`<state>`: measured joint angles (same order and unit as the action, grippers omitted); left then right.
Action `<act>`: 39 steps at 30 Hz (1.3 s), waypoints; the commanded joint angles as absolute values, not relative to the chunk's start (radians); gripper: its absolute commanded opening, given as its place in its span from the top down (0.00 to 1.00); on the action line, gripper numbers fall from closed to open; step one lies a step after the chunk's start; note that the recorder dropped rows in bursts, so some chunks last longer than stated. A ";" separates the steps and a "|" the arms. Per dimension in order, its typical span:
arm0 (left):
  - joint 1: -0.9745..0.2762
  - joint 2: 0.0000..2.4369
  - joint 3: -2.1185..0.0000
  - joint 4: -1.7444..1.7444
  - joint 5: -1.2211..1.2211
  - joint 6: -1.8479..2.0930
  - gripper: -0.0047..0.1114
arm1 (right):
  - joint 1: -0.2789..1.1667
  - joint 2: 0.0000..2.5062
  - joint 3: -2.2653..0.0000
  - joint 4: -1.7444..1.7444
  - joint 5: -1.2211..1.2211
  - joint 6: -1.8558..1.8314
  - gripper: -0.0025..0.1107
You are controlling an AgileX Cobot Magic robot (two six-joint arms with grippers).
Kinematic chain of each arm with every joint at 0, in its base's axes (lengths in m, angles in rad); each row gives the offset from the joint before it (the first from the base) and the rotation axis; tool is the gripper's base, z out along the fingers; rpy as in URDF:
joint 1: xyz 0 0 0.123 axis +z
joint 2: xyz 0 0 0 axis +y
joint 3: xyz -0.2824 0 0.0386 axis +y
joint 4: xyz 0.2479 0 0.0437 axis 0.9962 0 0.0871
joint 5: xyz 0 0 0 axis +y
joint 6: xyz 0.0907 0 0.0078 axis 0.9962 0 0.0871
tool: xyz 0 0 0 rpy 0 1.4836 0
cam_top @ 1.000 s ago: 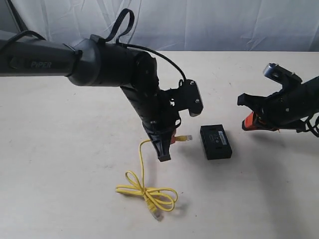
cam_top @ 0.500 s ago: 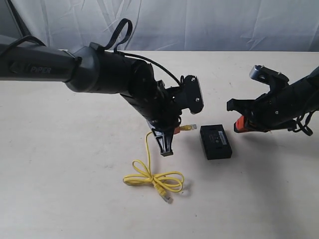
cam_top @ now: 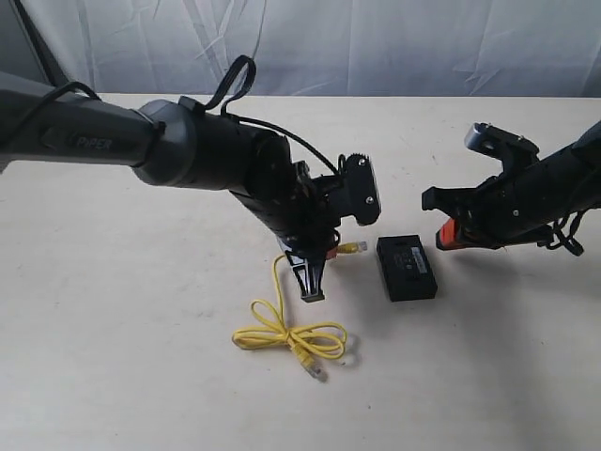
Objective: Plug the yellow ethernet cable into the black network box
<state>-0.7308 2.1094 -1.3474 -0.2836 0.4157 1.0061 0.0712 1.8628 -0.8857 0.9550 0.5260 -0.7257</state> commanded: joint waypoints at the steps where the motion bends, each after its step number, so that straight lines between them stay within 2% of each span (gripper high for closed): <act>1: -0.732 2.121 -1.345 -0.317 0.423 1.005 0.96 | 0.073 1.859 -0.883 0.962 0.513 -0.734 0.98; 39: -0.753 2.165 -1.432 -0.378 0.441 1.104 0.96 | 0.073 1.859 -0.881 0.962 0.501 -0.734 0.98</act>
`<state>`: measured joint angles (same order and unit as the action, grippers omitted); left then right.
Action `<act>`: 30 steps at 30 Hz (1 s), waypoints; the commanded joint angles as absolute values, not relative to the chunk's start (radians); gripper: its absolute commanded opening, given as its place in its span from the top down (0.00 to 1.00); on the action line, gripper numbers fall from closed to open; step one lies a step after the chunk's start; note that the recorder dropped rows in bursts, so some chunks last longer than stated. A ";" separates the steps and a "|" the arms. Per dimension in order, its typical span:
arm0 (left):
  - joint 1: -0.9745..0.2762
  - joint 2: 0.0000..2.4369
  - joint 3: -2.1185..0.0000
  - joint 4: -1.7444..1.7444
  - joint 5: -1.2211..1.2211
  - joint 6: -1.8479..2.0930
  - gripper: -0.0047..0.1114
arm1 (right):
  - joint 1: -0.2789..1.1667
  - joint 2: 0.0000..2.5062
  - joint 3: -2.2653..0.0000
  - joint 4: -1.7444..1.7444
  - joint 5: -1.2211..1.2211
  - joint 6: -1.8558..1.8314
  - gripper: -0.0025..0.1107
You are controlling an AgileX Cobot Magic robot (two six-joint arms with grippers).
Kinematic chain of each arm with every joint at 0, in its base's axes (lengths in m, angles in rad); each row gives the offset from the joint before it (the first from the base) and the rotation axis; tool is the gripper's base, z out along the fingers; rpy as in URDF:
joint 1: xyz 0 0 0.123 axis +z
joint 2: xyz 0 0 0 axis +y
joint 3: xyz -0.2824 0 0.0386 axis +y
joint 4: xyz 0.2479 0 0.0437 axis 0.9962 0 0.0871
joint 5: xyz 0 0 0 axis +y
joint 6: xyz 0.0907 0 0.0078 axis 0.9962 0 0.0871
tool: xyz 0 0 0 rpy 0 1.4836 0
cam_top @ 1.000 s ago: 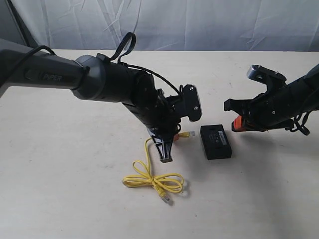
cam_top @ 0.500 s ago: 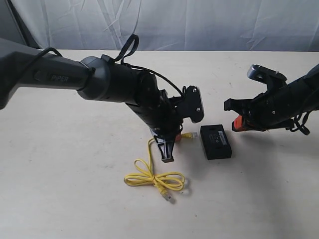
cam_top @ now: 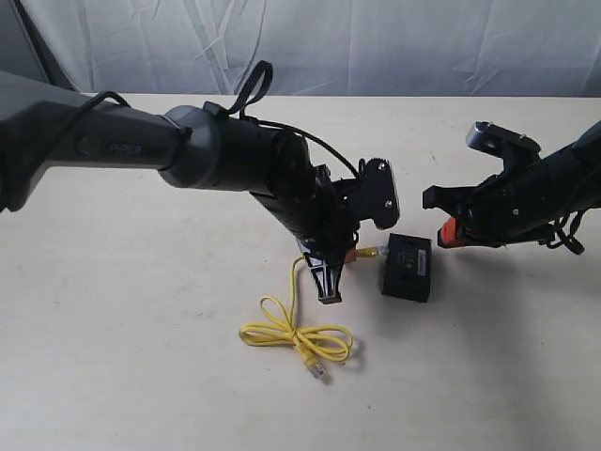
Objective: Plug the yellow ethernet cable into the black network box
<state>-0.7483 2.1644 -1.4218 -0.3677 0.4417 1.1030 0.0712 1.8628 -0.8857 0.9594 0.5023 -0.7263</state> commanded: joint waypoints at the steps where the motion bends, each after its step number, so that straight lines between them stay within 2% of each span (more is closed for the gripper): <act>1: -0.753 2.165 -1.432 -0.378 0.439 1.104 0.96 | 0.073 1.859 -0.881 0.962 0.501 -0.734 0.98; 12: -0.750 2.165 -1.432 -0.366 0.499 1.102 0.96 | 0.073 1.859 -0.881 0.934 0.503 -0.726 0.98; 18: -0.750 2.165 -1.432 -0.314 0.563 1.099 0.96 | 0.073 1.859 -0.881 0.764 0.524 -0.524 0.98; 22: -0.750 2.165 -1.432 -0.314 0.579 1.099 0.96 | 0.073 1.859 -0.881 0.764 0.539 -0.516 0.98; 30: -0.750 2.156 -1.432 -0.323 0.625 1.099 0.96 | 0.163 1.859 -0.881 0.768 0.476 -0.585 0.98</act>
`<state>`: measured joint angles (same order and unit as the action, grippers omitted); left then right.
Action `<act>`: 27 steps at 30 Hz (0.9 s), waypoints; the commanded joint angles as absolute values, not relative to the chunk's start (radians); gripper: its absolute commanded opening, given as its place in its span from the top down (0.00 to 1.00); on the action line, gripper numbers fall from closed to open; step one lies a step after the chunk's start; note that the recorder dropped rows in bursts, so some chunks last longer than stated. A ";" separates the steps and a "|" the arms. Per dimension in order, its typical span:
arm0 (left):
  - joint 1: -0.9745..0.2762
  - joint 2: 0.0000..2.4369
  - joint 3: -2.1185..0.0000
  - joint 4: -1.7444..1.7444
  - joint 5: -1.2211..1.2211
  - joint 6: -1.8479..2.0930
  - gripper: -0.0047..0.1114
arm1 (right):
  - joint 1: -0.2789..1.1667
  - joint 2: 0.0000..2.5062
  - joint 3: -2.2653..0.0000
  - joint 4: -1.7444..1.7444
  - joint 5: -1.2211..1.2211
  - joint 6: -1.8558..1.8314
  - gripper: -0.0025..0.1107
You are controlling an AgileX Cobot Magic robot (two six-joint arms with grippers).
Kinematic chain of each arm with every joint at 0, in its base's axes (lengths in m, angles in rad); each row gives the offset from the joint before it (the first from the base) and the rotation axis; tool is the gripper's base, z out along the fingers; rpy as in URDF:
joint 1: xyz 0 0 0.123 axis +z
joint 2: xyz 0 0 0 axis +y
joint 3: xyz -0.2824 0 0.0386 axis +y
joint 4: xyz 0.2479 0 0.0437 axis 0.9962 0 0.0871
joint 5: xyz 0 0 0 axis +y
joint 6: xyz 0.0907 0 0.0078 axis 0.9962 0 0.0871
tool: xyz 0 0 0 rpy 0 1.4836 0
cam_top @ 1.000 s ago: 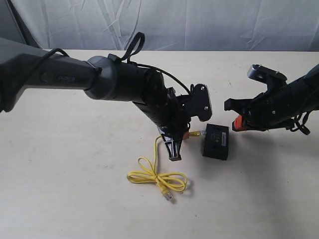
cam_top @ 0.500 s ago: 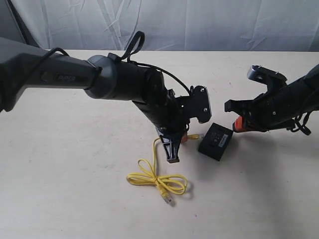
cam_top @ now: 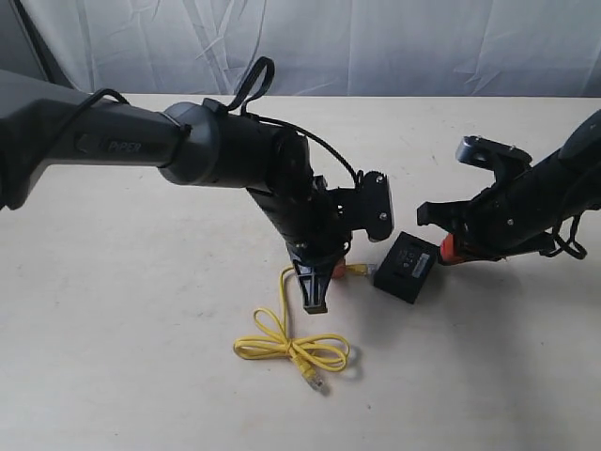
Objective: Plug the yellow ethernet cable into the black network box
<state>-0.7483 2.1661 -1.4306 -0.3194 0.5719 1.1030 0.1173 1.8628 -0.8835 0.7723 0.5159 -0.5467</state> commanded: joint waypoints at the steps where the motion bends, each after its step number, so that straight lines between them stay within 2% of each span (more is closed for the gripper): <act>1: -0.750 2.153 -1.432 -0.323 0.630 1.099 0.96 | 0.171 1.859 -0.881 0.768 0.458 -0.593 0.98; 11: -0.750 2.135 -1.432 -0.323 0.666 1.099 0.96 | 0.182 1.859 -0.881 0.768 0.349 -0.597 0.98; 27: -0.750 2.105 -1.432 -0.438 0.686 1.106 0.96 | 0.182 1.859 -0.883 0.775 0.389 -0.597 0.98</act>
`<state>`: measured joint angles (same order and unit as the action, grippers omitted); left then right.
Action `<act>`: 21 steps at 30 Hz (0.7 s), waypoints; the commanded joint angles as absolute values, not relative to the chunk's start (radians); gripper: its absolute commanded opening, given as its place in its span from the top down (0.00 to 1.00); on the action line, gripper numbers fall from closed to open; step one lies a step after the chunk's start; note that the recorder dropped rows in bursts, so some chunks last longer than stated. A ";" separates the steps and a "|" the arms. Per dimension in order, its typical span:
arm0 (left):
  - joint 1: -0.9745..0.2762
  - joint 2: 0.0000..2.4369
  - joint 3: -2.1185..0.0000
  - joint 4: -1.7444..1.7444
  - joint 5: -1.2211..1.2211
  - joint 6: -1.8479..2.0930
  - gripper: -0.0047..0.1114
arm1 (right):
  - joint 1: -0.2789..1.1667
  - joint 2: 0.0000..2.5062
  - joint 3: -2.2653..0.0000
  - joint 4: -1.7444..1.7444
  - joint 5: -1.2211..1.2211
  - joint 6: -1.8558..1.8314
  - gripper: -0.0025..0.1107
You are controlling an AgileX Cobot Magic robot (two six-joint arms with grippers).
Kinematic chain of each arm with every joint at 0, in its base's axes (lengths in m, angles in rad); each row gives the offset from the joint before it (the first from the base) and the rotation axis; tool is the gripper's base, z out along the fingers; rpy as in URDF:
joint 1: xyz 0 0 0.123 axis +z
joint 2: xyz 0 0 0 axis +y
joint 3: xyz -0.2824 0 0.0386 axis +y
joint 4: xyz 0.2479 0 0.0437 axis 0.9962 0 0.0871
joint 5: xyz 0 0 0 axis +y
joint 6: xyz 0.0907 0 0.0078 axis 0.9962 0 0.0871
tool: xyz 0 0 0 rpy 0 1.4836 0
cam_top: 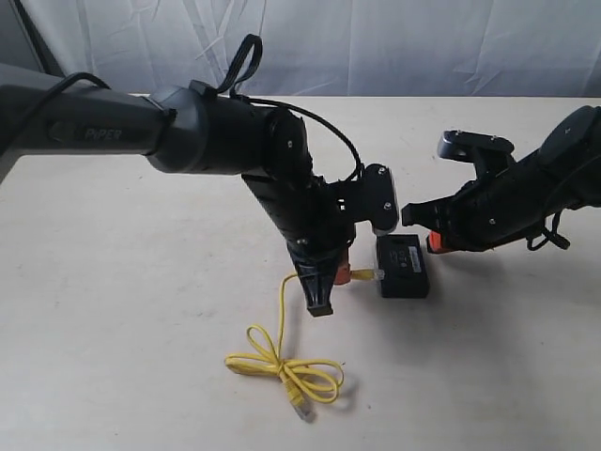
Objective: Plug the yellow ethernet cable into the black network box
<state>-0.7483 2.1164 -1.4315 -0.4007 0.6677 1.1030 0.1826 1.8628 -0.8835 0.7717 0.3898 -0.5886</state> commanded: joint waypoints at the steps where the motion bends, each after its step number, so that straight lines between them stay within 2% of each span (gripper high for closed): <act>1: -0.750 2.105 -1.432 -0.440 0.691 1.109 0.96 | 0.182 1.859 -0.883 0.775 0.386 -0.597 0.98; 6: -0.750 2.105 -1.432 -0.405 0.697 1.103 0.96 | 0.182 1.859 -0.883 0.770 0.387 -0.597 0.98; 10: -0.749 2.100 -1.432 -0.245 0.700 0.938 0.96 | 0.180 1.844 -0.883 0.769 0.390 -0.597 0.98; 21: -0.749 2.099 -1.432 -0.264 0.582 0.942 0.96 | 0.180 1.820 -0.883 0.686 0.437 -0.562 0.98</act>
<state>-0.7483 2.1041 -1.4315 -0.2486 0.6127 0.9470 0.1826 1.8083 -0.8835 0.6931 0.4415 -0.5647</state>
